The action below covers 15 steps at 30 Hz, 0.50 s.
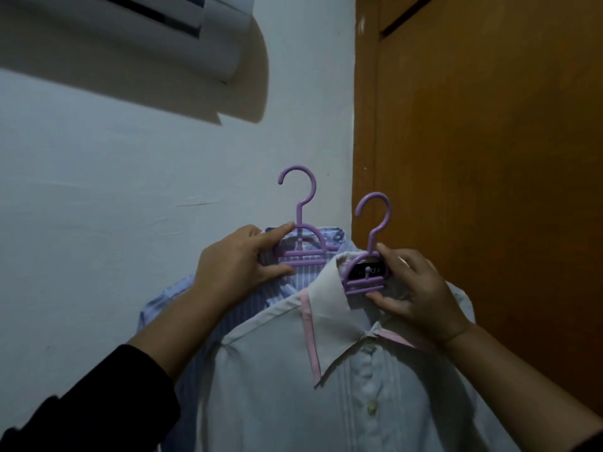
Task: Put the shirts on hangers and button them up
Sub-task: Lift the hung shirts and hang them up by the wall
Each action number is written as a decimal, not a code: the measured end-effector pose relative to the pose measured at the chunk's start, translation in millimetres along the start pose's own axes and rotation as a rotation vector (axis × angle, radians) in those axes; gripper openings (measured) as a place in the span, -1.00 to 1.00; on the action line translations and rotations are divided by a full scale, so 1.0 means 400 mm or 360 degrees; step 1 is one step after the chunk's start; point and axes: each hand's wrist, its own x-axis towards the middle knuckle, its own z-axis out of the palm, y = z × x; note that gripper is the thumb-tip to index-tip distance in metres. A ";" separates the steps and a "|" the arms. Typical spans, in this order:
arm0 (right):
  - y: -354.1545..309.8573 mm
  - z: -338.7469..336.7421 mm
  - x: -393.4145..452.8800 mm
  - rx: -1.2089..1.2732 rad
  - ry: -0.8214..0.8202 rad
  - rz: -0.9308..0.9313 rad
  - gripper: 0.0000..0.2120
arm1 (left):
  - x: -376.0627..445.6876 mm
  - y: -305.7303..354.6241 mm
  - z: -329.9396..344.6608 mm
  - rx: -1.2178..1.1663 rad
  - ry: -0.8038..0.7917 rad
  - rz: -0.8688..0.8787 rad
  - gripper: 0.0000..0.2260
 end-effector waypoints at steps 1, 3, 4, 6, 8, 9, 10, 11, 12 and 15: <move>0.016 -0.003 -0.003 -0.0028 -0.0008 0.0007 -0.35 | 0.013 0.004 0.016 -0.0003 0.0014 0.0002 -0.40; 0.047 -0.012 -0.008 -0.0093 -0.0035 0.0037 -0.33 | 0.042 0.010 0.051 -0.0047 0.0043 0.0025 -0.43; 0.064 -0.020 -0.010 -0.0128 -0.0057 0.0061 -0.33 | 0.060 0.013 0.069 -0.0069 0.0045 0.0042 -0.44; 0.097 -0.042 -0.011 -0.0236 -0.0118 0.0104 -0.32 | 0.102 0.020 0.104 -0.0101 0.0047 0.0066 -0.44; 0.135 -0.075 -0.014 -0.0421 -0.0202 0.0142 -0.31 | 0.146 0.033 0.137 -0.0134 0.0062 0.0078 -0.44; 0.152 -0.095 -0.015 -0.0522 -0.0236 0.0168 -0.31 | 0.166 0.042 0.155 -0.0160 0.0066 0.0092 -0.44; 0.168 -0.118 -0.018 -0.0620 -0.0261 0.0205 -0.31 | 0.187 0.054 0.172 -0.0195 0.0071 0.0111 -0.44; 0.180 -0.142 -0.020 -0.0713 -0.0277 0.0250 -0.30 | 0.207 0.068 0.190 -0.0232 0.0075 0.0138 -0.44; 0.192 -0.168 -0.025 -0.0808 -0.0289 0.0295 -0.30 | 0.224 0.087 0.207 -0.0273 0.0075 0.0166 -0.44; 0.213 -0.252 -0.043 -0.1067 -0.0315 0.0406 -0.29 | 0.267 0.160 0.259 -0.0407 0.0076 0.0253 -0.43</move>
